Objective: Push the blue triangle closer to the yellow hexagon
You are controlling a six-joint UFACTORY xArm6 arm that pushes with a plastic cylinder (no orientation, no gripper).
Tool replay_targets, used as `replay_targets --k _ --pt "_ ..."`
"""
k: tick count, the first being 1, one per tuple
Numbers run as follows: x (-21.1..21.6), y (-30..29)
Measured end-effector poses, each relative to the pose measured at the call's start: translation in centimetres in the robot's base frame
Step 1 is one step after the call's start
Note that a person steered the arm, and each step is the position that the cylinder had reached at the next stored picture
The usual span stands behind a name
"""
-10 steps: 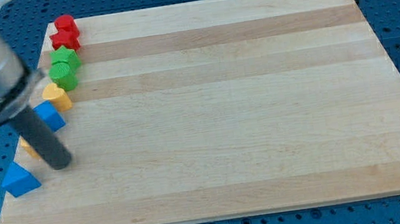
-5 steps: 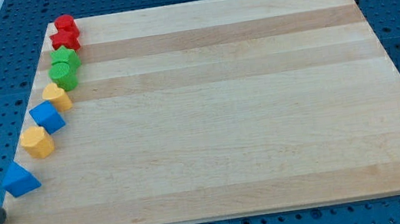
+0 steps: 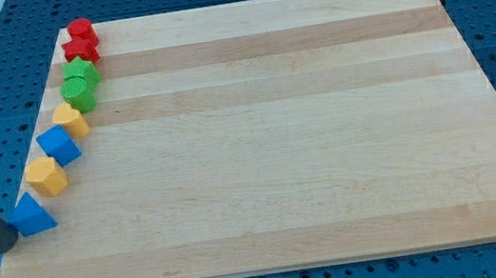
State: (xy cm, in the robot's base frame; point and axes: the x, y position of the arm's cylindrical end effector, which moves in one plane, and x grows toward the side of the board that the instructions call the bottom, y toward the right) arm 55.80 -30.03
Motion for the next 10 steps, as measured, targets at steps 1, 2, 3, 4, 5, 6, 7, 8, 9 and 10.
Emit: replay_targets --k 1,2,3,4,5,6,7,8,9,10 --pt "0.0 0.8" --pt "0.0 1.3" --pt "-0.1 1.6" --pt "-0.2 1.6" --pt "-0.2 0.6" --pt "-0.4 -0.5" --pt "-1.5 -0.4" --pt "-3.4 -0.4" --pt "-3.7 -0.4" --pt "-5.4 -0.4"
